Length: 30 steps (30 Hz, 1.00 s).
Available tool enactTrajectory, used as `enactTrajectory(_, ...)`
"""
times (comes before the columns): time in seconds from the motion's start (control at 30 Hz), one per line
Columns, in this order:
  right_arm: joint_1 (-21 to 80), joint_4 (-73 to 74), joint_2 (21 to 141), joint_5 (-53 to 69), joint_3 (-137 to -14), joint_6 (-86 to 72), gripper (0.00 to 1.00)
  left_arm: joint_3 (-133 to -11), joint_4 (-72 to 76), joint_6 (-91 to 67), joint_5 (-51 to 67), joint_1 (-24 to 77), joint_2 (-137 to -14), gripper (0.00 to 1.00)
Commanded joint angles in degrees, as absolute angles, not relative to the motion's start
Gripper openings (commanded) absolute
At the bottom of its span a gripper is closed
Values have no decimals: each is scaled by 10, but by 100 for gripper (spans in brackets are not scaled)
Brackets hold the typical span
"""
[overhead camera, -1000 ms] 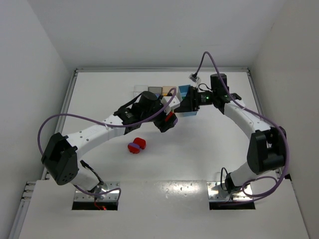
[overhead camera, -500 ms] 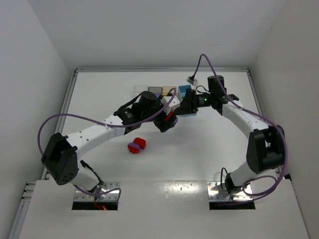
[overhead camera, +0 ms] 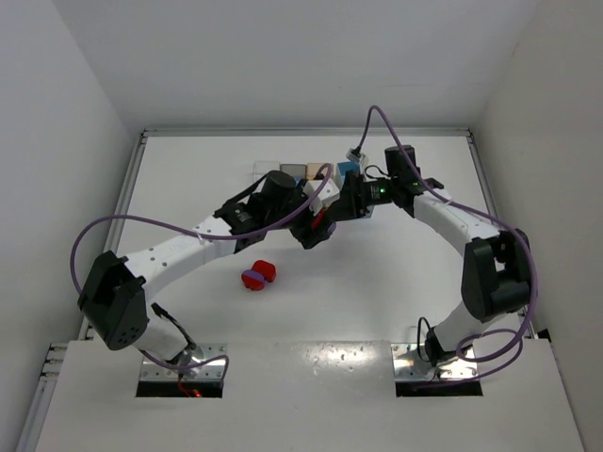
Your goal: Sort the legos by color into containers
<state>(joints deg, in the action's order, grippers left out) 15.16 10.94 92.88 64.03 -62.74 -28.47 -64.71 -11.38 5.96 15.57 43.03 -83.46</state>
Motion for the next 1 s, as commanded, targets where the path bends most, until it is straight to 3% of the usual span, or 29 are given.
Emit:
enactTrajectory(0.0,158,104,931,645,-648,-272,77,-677,-71,54,171,427,-813,46)
enactTrajectory(0.1,158,98,931,645,-648,-272,77,-677,-71,49,176,427,-813,46)
enactTrajectory(0.17,158,86,931,650,-648,-272,70,-677,-71,49,181,427,-813,46)
enactTrajectory(0.4,158,75,936,677,-648,-283,25,-682,-71,49,181,427,-818,47)
enactTrajectory(0.5,158,69,936,683,-648,-283,13,-682,-71,43,176,427,-818,60)
enactTrajectory(0.53,158,69,936,683,-648,-283,10,-682,-71,37,176,427,-818,76)
enactTrajectory(0.6,158,64,931,683,-648,-283,6,-675,-71,22,169,427,-818,99)
enactTrajectory(0.83,113,59,919,683,-653,-288,2,-593,-71,-55,118,422,-738,99)
enactTrajectory(0.97,77,59,908,697,-648,-288,2,-603,-109,-64,165,389,-709,99)
